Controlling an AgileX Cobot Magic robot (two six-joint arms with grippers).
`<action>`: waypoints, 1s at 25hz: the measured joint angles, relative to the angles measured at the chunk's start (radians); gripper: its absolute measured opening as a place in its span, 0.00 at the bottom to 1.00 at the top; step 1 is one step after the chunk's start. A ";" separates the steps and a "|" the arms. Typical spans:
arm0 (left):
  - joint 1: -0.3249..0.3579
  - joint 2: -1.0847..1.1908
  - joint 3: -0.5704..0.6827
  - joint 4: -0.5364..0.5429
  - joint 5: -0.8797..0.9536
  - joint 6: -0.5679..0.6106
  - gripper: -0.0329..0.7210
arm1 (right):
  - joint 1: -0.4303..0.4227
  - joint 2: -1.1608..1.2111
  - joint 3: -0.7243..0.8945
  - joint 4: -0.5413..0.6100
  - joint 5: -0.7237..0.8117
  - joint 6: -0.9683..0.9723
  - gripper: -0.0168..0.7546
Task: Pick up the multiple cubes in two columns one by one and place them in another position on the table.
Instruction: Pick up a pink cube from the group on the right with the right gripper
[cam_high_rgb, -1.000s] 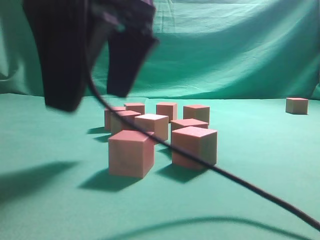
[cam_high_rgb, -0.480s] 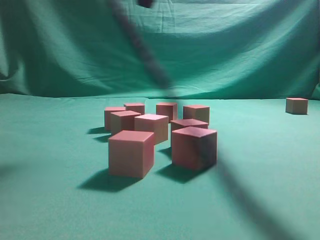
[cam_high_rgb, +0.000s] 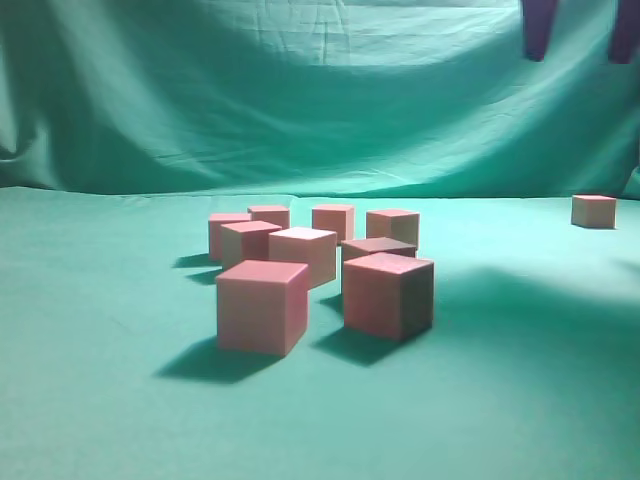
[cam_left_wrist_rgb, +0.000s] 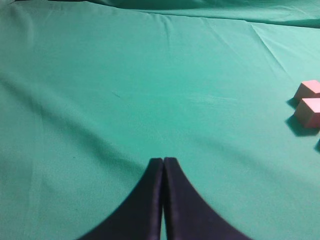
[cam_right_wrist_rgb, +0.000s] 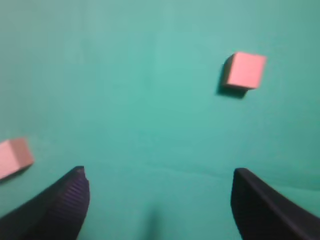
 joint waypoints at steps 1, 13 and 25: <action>0.000 0.000 0.000 0.000 0.000 0.000 0.04 | -0.031 0.000 0.000 0.000 -0.035 0.024 0.78; 0.000 0.000 0.000 0.000 0.000 0.000 0.04 | -0.167 0.174 0.000 -0.002 -0.413 0.098 0.78; 0.000 0.000 0.000 0.000 0.000 0.000 0.04 | -0.197 0.331 0.006 0.048 -0.463 0.014 0.78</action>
